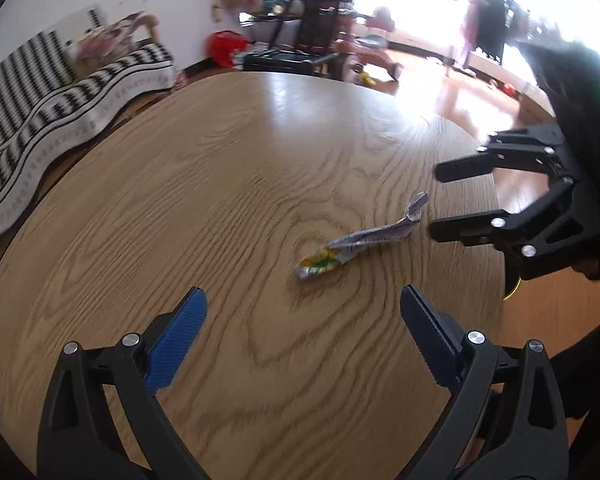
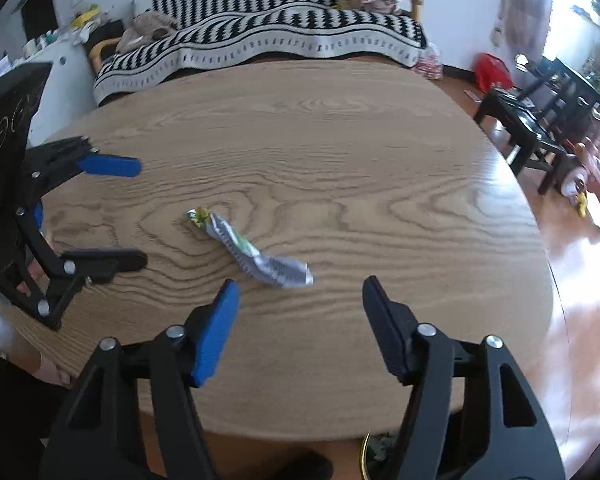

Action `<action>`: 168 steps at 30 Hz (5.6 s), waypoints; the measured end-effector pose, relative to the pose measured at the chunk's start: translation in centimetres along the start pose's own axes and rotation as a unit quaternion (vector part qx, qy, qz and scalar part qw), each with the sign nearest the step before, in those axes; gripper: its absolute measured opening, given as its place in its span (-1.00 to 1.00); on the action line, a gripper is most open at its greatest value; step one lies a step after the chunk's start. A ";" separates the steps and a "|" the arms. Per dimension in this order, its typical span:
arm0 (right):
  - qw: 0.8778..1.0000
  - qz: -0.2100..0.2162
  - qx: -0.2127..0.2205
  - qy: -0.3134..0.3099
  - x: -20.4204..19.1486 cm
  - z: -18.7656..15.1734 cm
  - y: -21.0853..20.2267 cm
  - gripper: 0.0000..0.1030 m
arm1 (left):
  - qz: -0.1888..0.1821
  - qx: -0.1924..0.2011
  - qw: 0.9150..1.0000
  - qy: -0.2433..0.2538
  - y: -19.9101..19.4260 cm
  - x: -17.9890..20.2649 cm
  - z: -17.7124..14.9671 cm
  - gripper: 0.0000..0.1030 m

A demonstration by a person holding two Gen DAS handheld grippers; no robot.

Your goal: Collect trash

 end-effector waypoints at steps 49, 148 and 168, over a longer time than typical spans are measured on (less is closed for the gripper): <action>0.994 0.016 0.017 0.110 10.2 -11.4 -13.4 -0.91 | -0.062 0.010 0.997 0.052 3.2 17.2 4.3 -1.00; 0.995 -0.042 0.076 0.042 -25.0 9.8 -6.7 0.86 | 0.330 0.121 0.856 -0.379 -28.7 -12.4 -22.5 0.87; 0.995 -0.050 0.074 0.053 -23.3 9.3 -7.2 0.86 | 0.327 0.129 0.853 -0.385 -28.7 -12.1 -22.0 0.87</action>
Point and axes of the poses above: each gripper's, at about its wrist camera, not at the fingertips, and y roughly the way its jaws point, x to its right, z to its top, the point moved 8 cm from there along y, roughly the way its jaws point, and after that the axes turned 13 degrees about -z, right-handed, at the moved point
